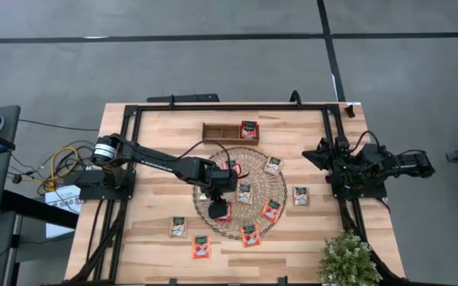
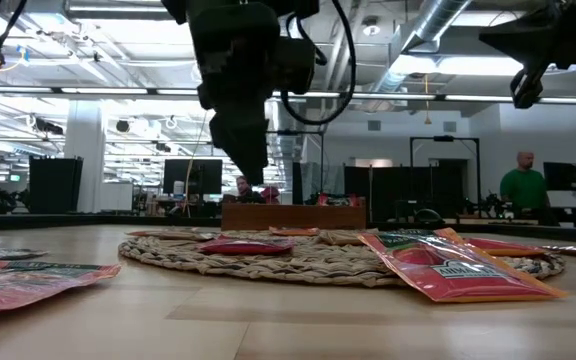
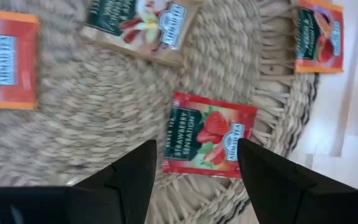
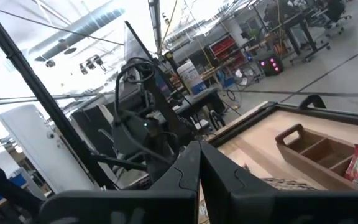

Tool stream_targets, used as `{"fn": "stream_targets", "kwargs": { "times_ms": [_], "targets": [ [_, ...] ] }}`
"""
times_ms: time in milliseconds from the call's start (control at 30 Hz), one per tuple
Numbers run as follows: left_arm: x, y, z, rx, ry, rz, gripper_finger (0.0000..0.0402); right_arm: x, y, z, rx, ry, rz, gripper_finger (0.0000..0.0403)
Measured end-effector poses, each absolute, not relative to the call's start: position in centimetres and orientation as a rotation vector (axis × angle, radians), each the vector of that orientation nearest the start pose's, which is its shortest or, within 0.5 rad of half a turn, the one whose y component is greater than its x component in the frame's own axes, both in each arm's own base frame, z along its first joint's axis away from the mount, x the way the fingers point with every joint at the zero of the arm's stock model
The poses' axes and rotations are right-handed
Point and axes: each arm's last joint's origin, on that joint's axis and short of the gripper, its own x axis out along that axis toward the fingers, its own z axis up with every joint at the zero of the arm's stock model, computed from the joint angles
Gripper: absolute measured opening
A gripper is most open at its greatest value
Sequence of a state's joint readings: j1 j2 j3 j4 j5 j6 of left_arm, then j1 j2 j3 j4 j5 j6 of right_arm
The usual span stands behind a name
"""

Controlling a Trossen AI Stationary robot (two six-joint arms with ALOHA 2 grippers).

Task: Pick & Place Tea
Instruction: Put the red tea bag into the right section of the brown wooden organizer

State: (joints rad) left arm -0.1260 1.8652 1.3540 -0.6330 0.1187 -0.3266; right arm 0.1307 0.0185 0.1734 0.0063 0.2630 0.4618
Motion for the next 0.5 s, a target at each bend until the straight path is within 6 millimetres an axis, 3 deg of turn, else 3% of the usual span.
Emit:
{"fn": "stream_targets", "kwargs": {
  "times_ms": [267, 500],
  "targets": [
    [37.7, -6.8, 19.3, -0.152, 1.159, -0.019, 0.0216, 8.4, 0.3, 22.0, 0.463, -0.180, -0.098, 0.0001],
    [38.1, -7.1, 17.6, -0.137, 1.202, -0.006, 0.0216, 8.4, 0.3, 22.0, 0.462, -0.176, -0.107, 0.0001]
  ]
}}
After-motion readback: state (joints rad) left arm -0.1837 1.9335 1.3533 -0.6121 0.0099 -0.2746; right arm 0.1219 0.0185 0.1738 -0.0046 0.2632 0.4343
